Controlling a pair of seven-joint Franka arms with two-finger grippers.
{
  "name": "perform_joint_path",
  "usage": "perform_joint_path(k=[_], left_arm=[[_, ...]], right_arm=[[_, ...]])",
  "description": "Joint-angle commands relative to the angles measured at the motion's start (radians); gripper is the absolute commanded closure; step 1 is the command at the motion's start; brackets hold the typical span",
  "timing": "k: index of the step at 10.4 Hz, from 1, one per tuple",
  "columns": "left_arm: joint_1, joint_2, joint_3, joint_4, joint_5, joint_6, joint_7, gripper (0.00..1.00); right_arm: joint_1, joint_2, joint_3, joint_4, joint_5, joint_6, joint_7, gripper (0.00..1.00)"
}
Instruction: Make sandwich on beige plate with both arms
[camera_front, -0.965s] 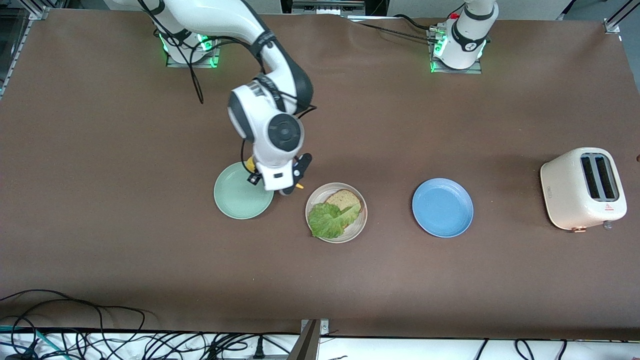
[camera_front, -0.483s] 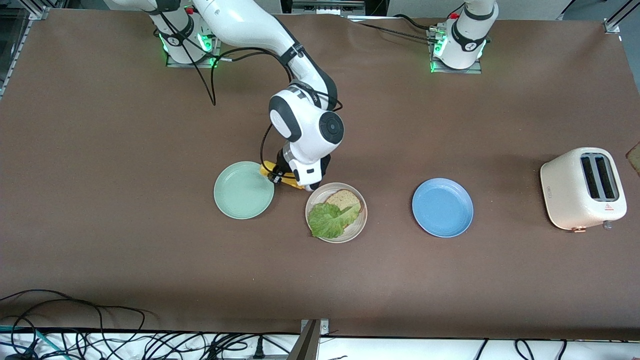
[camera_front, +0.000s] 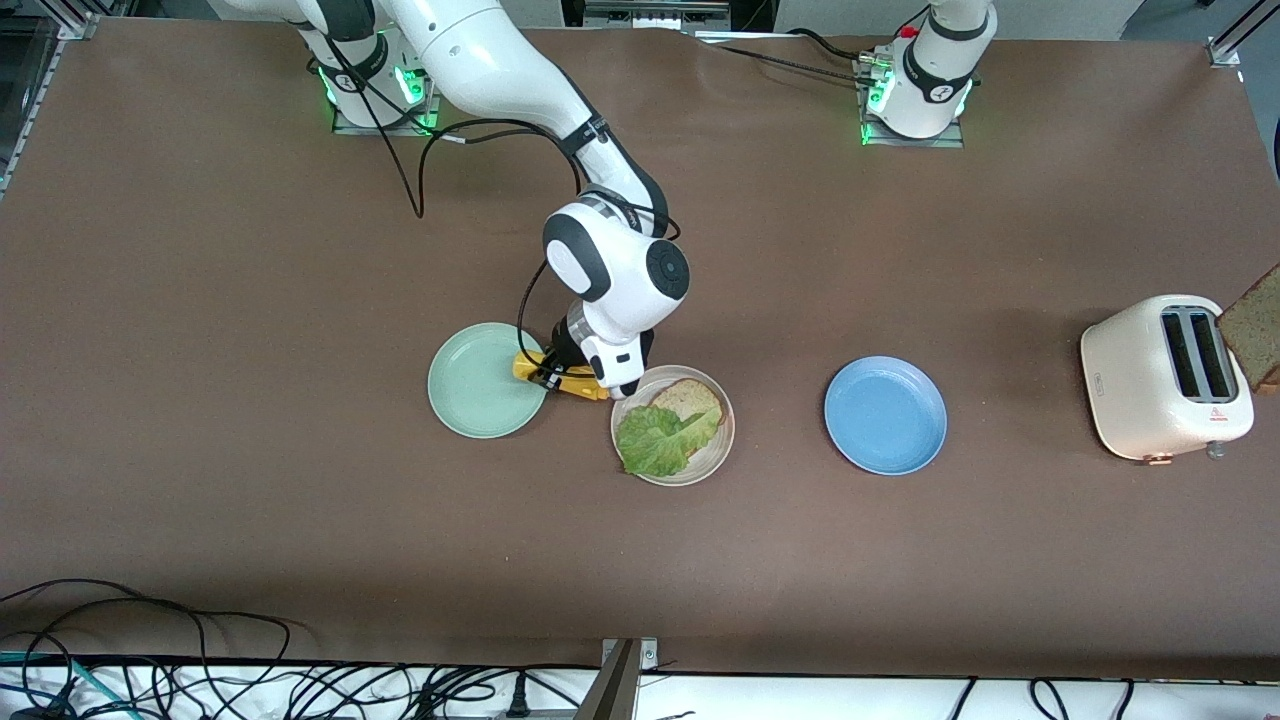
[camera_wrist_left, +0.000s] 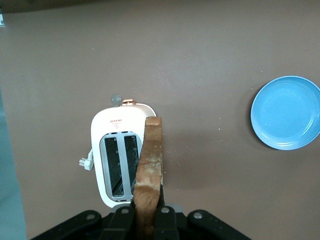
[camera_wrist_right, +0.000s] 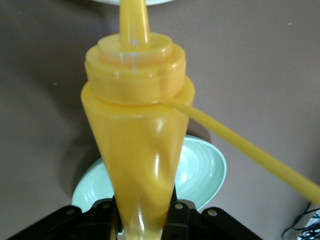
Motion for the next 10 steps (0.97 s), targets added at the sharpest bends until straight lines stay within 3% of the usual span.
perform_joint_path(k=[1, 10], left_arm=[[-0.011, -0.009, 0.002, -0.007, -0.018, -0.006, 0.001, 1.0], [-0.042, -0.009, -0.011, -0.016, -0.021, -0.007, -0.088, 1.0]], right_arm=[[0.001, 0.021, -0.009, 0.045, -0.023, -0.009, -0.035, 1.0], [-0.033, 0.001, -0.006, 0.051, -0.009, -0.017, -0.136, 1.0]])
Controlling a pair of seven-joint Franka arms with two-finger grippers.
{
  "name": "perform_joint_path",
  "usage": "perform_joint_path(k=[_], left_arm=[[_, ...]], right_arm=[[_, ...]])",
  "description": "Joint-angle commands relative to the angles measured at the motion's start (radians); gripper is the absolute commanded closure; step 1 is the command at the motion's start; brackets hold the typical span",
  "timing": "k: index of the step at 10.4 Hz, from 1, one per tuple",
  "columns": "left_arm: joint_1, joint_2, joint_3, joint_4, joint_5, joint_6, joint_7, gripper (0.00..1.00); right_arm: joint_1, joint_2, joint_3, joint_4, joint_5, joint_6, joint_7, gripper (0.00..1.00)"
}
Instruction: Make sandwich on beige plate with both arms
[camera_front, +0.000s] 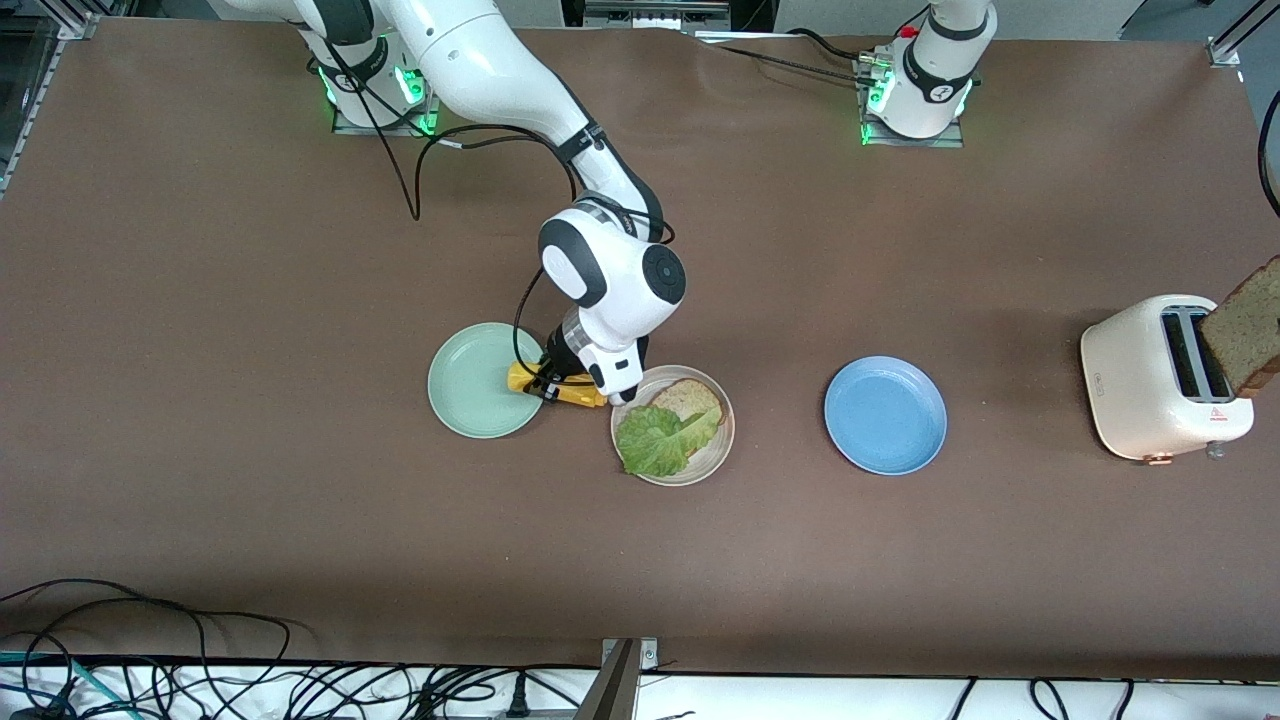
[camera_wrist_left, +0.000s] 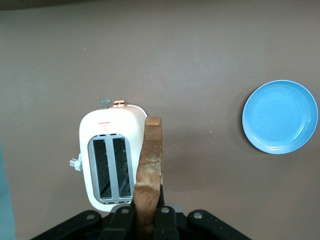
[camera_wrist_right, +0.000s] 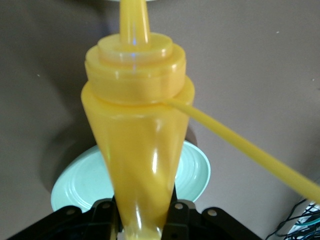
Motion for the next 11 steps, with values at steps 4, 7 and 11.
perform_joint_path(k=[4, 7, 11], left_arm=[[-0.049, -0.009, -0.051, -0.009, -0.063, -0.073, -0.14, 1.0], [-0.15, -0.007, -0.056, -0.009, -0.117, -0.124, -0.261, 1.0], [-0.272, 0.046, -0.056, 0.005, -0.257, -0.118, -0.519, 1.0]], right_arm=[[-0.093, -0.084, -0.003, 0.03, 0.175, -0.035, -0.209, 1.0], [-0.182, -0.151, -0.003, 0.03, 0.288, -0.122, -0.387, 1.0], [-0.381, -0.208, -0.001, 0.03, 0.5, -0.191, -0.721, 1.0]])
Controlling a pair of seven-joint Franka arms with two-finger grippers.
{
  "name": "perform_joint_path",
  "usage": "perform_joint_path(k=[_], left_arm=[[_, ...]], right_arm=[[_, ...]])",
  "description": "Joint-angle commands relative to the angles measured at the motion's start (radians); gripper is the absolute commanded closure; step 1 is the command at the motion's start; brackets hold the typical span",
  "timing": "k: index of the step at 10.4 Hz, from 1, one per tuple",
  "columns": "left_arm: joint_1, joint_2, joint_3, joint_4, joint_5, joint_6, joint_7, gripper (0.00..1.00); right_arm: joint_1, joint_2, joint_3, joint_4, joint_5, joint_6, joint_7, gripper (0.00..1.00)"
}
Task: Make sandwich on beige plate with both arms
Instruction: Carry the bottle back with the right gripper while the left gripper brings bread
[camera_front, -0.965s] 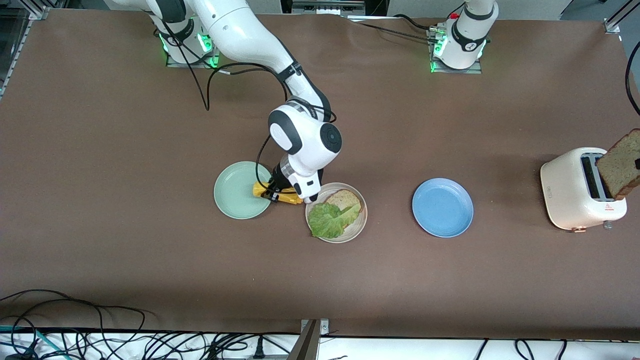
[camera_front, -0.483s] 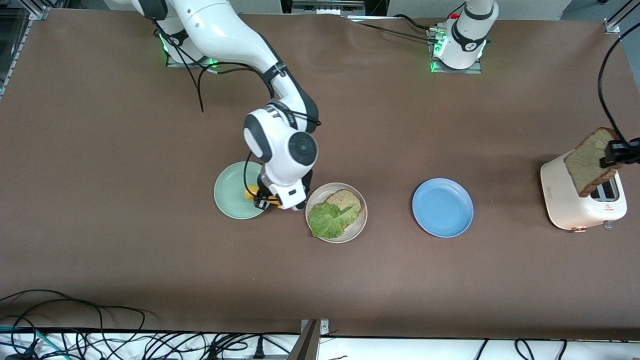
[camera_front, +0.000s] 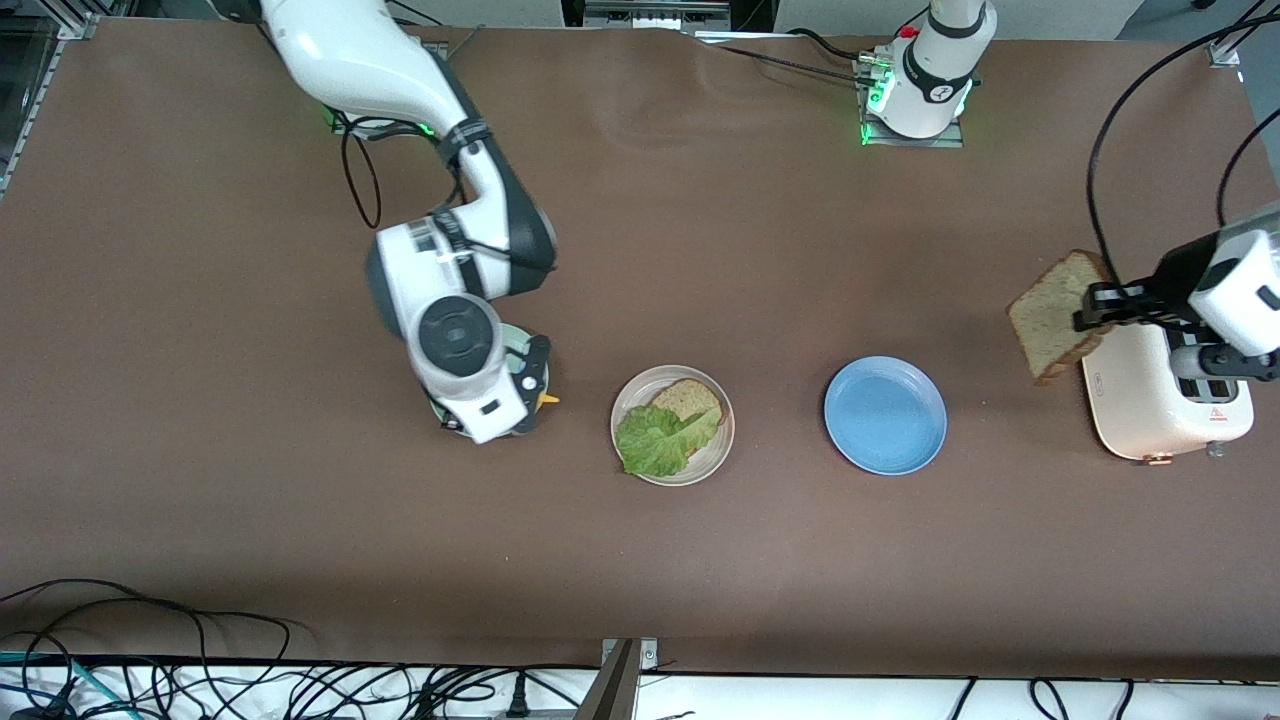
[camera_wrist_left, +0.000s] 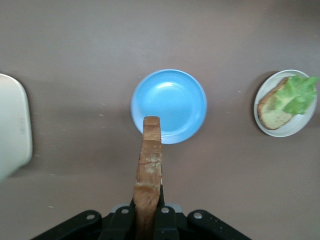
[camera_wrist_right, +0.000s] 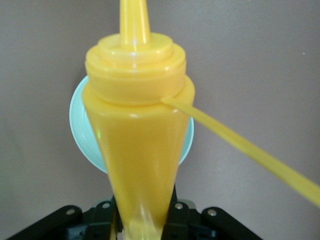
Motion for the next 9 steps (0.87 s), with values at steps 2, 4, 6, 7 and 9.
perform_joint_path(k=[2, 4, 6, 7, 9], left_arm=[[-0.119, 0.096, 0.009, 0.024, -0.105, 0.015, -0.167, 1.0], [-0.184, 0.162, 0.009, 0.022, -0.185, 0.157, -0.297, 1.0], [-0.253, 0.248, 0.007, 0.021, -0.205, 0.328, -0.382, 1.0], [-0.29, 0.289, 0.007, 0.021, -0.225, 0.397, -0.408, 1.0], [-0.307, 0.326, 0.009, 0.021, -0.372, 0.498, -0.42, 1.0]], right_arm=[[-0.173, -0.029, 0.018, -0.001, 0.164, -0.075, -0.291, 1.0], [-0.267, -0.029, 0.021, -0.001, 0.259, -0.1, -0.451, 1.0], [-0.345, -0.024, 0.024, -0.004, 0.336, -0.118, -0.583, 1.0], [-0.378, -0.018, 0.024, -0.01, 0.368, -0.124, -0.635, 1.0], [-0.439, 0.008, 0.024, -0.024, 0.458, -0.132, -0.744, 1.0]])
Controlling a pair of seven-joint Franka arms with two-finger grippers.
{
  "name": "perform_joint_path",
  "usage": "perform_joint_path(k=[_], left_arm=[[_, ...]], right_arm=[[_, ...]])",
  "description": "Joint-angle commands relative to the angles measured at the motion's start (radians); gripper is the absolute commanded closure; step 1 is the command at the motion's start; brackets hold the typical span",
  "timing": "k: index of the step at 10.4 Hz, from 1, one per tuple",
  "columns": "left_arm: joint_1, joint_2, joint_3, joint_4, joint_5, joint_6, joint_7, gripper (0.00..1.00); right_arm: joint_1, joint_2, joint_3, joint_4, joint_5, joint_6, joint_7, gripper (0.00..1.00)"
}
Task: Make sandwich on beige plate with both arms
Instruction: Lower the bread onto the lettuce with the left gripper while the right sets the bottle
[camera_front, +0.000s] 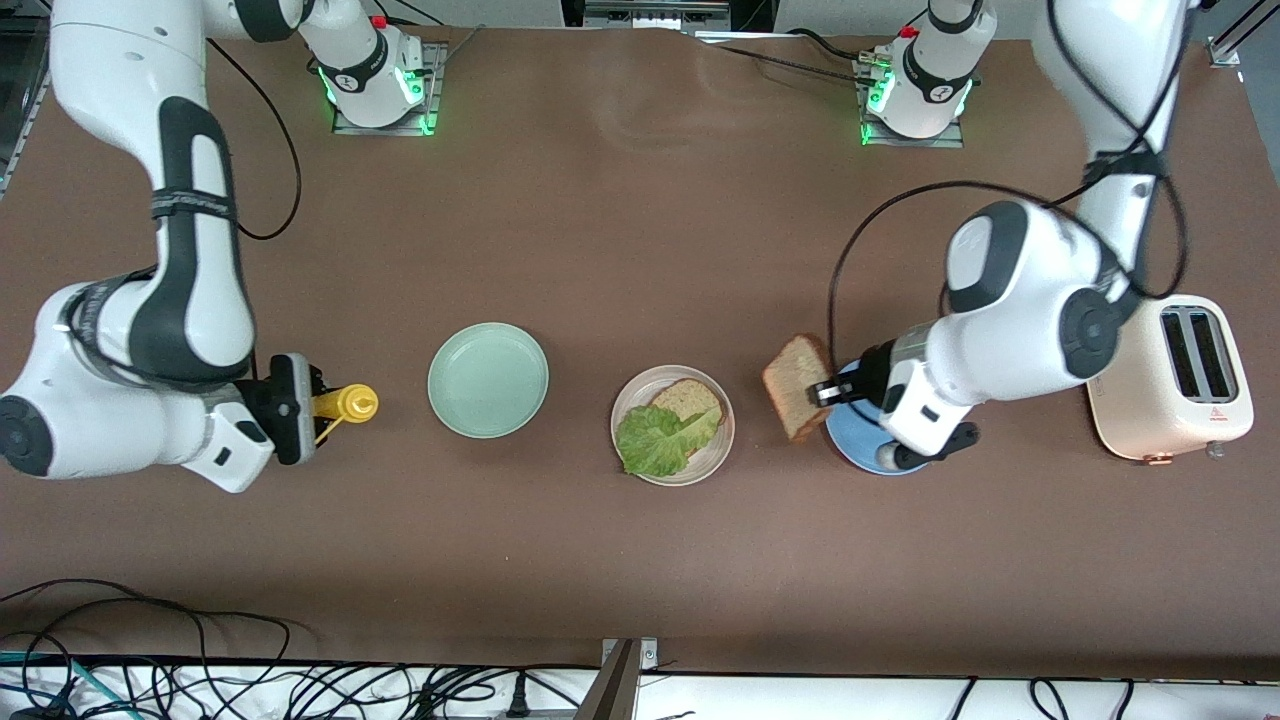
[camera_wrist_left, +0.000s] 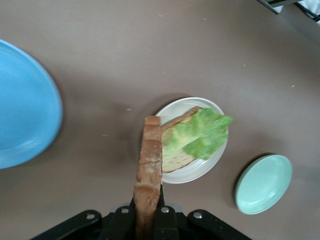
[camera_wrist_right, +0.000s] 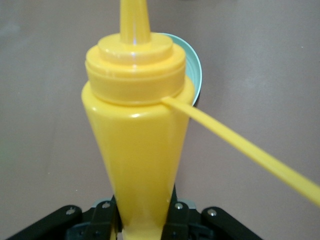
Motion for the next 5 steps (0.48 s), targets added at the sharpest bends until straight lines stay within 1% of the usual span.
perform_joint_path(k=[1, 2, 5], left_arm=[[-0.009, 0.037, 0.009, 0.026, -0.158, 0.066, -0.011, 1.0], [-0.026, 0.046, 0.009, 0.024, -0.201, 0.118, -0.003, 1.0], [-0.073, 0.093, 0.001, 0.019, -0.228, 0.277, -0.002, 1.0]], right_arm=[[-0.061, 0.013, 0.017, -0.033, 0.085, -0.016, -0.121, 1.0], [-0.081, 0.016, 0.017, -0.065, 0.123, -0.016, -0.166, 1.0], [-0.139, 0.063, 0.019, -0.134, 0.232, -0.018, -0.333, 1.0]])
